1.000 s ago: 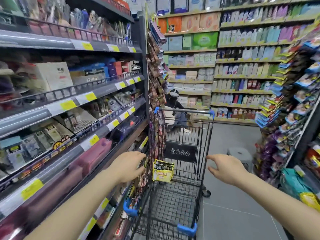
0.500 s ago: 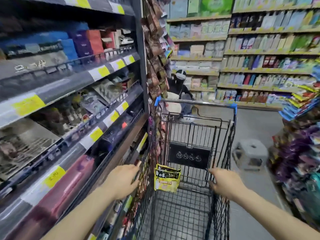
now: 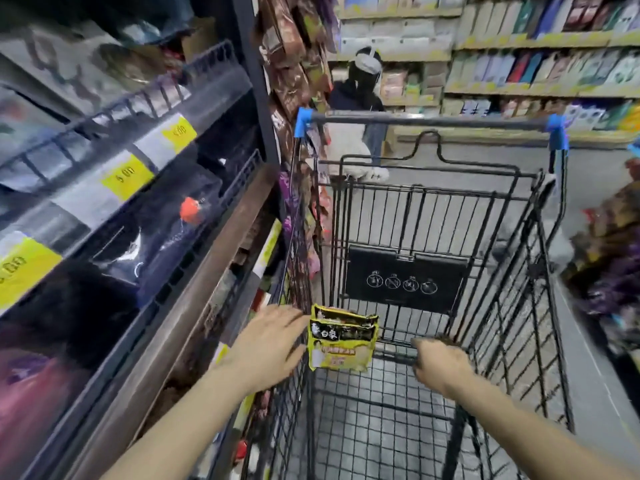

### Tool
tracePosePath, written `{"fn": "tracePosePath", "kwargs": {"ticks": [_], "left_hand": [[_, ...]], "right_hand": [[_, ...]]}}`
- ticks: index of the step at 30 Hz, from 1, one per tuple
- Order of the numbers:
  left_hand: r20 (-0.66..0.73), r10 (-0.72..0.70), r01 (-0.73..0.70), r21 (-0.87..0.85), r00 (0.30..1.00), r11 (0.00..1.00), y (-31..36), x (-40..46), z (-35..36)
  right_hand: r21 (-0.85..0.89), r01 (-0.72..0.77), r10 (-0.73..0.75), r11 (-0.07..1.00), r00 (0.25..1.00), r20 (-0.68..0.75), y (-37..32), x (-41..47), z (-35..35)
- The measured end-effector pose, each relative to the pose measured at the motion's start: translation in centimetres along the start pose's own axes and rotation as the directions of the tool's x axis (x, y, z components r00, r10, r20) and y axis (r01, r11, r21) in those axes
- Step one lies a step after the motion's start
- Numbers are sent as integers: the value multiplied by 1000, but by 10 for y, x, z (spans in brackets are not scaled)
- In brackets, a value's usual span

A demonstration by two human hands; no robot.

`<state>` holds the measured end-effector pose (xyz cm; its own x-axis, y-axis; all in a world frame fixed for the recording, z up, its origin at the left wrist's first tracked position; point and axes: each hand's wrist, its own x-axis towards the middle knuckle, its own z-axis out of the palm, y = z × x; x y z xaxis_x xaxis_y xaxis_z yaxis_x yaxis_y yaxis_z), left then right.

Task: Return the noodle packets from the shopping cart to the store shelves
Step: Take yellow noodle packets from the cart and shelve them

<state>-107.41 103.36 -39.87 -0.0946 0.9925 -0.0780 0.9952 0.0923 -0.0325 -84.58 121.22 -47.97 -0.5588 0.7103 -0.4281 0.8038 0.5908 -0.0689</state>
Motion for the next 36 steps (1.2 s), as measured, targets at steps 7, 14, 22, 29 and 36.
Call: {"fn": "tracePosePath", "kwargs": {"ticks": [7, 14, 22, 29, 36], "left_hand": [[-19, 17, -16, 89, 1000, 996, -15, 12, 56], [-74, 2, -1, 21, 997, 1000, -16, 8, 79], [-106, -8, 9, 7, 994, 1000, -12, 10, 80], [-103, -8, 6, -18, 995, 1000, -12, 9, 79], [-95, -16, 14, -24, 995, 1000, -10, 9, 77]], "right_hand": [[90, -60, 51, 994, 994, 96, -16, 67, 68], [321, -152, 100, 935, 980, 172, -39, 119, 111], [817, -209, 224, 537, 969, 101, -62, 146, 136], [895, -264, 349, 358, 927, 134, -84, 141, 129], [869, -261, 327, 420, 937, 123, -85, 133, 135]]}}
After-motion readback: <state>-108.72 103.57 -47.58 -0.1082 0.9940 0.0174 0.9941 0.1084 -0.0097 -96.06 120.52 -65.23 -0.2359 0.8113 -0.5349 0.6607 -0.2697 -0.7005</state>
